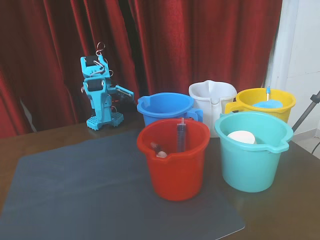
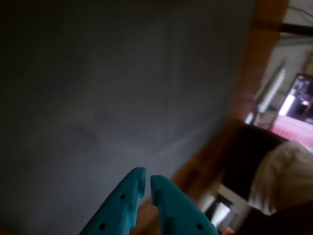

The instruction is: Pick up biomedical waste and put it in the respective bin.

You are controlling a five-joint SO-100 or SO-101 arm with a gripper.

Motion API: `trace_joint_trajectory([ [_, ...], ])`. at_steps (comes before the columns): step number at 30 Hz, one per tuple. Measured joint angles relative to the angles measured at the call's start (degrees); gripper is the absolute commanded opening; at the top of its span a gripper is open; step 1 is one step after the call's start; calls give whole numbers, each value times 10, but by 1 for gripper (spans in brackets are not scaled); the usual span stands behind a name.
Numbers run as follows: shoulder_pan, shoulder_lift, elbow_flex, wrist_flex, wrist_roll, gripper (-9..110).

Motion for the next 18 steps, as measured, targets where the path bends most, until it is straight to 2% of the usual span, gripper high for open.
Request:
trace_joint_trajectory([
  [12, 218, 14, 3, 136, -1, 0],
  [18, 229, 17, 3, 138, -1, 0],
])
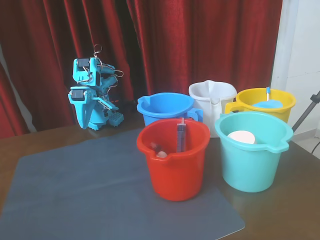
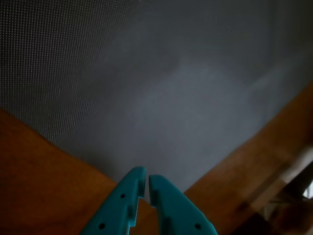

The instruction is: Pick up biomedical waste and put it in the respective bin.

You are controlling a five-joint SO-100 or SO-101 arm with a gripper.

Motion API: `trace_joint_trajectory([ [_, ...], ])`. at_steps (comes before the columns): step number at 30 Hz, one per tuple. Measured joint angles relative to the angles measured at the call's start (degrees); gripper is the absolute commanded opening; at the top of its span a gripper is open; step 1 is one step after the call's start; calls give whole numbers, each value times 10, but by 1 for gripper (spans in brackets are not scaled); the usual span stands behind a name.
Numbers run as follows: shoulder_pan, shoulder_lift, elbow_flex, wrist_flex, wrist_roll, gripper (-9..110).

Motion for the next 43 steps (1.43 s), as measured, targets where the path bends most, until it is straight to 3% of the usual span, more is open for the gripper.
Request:
trace_joint_trajectory([
  [43, 9, -1, 0, 0, 0, 0],
])
